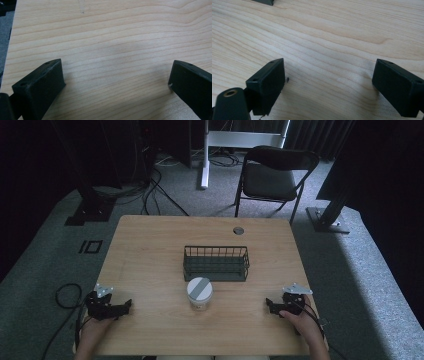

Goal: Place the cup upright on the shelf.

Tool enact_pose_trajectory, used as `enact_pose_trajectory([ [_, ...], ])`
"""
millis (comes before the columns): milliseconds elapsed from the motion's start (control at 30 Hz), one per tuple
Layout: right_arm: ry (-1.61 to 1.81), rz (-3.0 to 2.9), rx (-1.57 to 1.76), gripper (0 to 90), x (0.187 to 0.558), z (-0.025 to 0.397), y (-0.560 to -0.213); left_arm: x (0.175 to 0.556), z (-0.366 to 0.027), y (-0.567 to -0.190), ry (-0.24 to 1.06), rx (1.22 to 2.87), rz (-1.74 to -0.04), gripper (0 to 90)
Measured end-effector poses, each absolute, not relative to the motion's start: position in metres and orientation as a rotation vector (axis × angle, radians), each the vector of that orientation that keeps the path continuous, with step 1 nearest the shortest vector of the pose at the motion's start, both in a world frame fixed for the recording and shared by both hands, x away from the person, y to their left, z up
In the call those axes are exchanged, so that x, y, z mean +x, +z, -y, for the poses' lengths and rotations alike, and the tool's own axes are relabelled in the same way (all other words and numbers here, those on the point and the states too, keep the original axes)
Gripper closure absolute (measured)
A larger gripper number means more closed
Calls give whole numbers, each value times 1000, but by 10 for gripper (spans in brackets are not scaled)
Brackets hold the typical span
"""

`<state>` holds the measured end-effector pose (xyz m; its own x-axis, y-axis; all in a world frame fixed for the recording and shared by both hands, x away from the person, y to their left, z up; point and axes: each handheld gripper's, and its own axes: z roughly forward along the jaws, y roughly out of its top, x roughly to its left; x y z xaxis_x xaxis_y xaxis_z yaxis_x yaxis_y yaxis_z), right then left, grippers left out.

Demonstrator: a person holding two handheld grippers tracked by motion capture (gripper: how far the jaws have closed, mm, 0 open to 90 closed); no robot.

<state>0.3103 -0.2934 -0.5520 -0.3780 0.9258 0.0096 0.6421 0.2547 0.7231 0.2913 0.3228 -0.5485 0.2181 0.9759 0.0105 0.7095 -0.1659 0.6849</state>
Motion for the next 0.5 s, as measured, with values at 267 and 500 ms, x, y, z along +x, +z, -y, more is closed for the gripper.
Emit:
enact_pose_trajectory([
  [267, 911, -2113, 1425, 110, 310, 293, -552, 291, -323, -549, 626, 1946, -1547, 2],
  [500, 911, -2113, 1424, 109, 310, 293, -552, 290, -323, -549, 622, 1950, -1538, 1],
])
